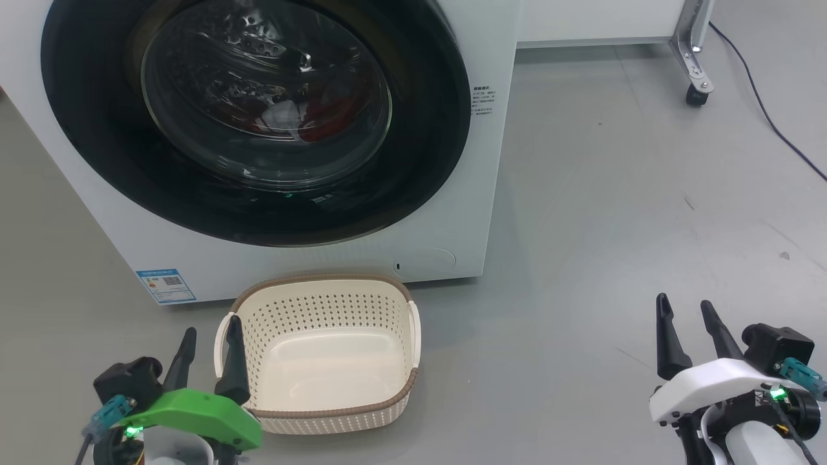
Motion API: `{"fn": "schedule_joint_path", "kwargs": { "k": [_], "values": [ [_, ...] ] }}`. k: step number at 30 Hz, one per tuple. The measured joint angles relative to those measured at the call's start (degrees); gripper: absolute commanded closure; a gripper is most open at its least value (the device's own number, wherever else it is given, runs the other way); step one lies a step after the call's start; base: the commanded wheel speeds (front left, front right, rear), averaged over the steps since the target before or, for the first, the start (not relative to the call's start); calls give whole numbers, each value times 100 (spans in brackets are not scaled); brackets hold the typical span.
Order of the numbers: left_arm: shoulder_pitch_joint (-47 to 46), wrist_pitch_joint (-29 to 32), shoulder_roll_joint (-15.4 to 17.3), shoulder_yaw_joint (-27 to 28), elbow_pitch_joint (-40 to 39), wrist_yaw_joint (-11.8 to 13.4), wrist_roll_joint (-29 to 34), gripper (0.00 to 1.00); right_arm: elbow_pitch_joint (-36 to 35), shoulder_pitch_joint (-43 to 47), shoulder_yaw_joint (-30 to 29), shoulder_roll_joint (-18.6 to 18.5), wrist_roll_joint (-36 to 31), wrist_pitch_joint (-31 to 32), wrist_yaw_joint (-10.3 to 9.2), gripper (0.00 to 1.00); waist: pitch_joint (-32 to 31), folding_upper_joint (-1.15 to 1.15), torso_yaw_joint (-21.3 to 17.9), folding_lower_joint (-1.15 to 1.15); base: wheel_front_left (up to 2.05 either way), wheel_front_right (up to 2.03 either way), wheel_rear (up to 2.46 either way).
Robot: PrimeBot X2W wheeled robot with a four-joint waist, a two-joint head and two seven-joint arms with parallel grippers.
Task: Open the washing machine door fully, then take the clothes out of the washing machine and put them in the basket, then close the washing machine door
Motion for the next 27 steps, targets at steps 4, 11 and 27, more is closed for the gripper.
{"fn": "schedule_joint_path", "kwargs": {
  "k": [4, 11, 27],
  "values": [
    [-1, -87, -7, -89, 0, 58, 285, 0, -18, 1, 75, -3, -297, -66, -70, 0, -2, 0, -2, 0, 0, 0, 0],
    [-4, -220, -10, -191, 18, 126, 779, 0, -24, 3, 197, -7, -757, -222, -148, 0, -12, 0, -1, 0, 0, 0, 0],
    [-16, -502, -35, -452, 207, 263, 1734, 0, -31, 13, 370, -13, -1723, -491, -248, 0, -35, 0, 4, 0, 0, 0, 0]
  ]
}}
